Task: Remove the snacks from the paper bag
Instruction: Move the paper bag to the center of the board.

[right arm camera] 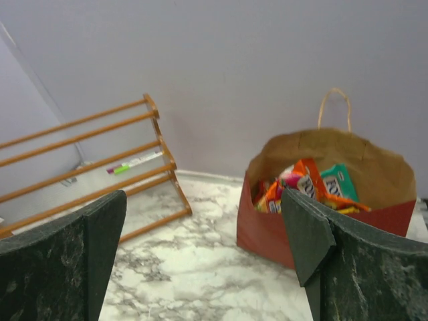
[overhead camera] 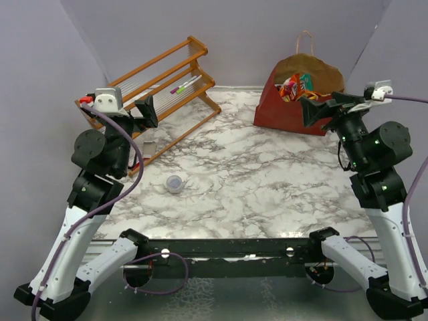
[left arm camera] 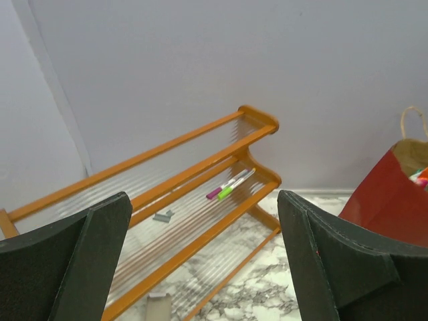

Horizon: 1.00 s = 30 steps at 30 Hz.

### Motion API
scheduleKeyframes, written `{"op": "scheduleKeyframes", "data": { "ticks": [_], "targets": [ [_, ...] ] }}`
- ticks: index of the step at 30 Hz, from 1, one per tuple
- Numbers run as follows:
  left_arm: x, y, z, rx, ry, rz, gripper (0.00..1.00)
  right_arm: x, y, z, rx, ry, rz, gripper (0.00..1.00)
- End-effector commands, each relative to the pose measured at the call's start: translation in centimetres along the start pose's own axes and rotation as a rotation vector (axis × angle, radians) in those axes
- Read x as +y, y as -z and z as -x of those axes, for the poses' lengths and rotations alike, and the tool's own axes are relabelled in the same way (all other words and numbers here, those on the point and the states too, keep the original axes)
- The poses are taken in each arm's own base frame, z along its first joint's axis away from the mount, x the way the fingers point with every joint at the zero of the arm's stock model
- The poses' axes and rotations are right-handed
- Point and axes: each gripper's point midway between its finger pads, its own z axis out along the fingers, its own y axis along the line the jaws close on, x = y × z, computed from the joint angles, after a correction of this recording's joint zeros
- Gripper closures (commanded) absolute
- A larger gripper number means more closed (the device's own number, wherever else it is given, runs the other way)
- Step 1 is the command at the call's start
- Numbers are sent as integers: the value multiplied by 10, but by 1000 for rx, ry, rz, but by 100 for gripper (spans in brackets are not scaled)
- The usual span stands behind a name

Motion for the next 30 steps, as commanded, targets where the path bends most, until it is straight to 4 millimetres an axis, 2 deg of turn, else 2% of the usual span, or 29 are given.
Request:
{"op": "scheduleKeyframes", "data": {
  "ticks": [1, 9, 15, 20, 24, 30],
  "targets": [
    [16, 0, -18, 5, 36, 77, 5, -21, -13, -40, 62, -63, -109, 1],
    [27, -1, -72, 72, 49, 121, 3, -44, -23, -121, 231, -139, -218, 1],
    [30, 0, -98, 98, 71, 134, 1, -61, -14, -166, 281, -188, -311, 1],
    [29, -3, -112, 109, 89, 134, 1, -72, -4, -189, 291, -235, -381, 1],
    [25, -7, -122, 117, 104, 117, 1, -75, -1, -199, 315, -291, -419, 1],
    [21, -10, -127, 118, 124, 105, 1, -69, -10, -188, 281, -419, -430, 1]
  ]
}}
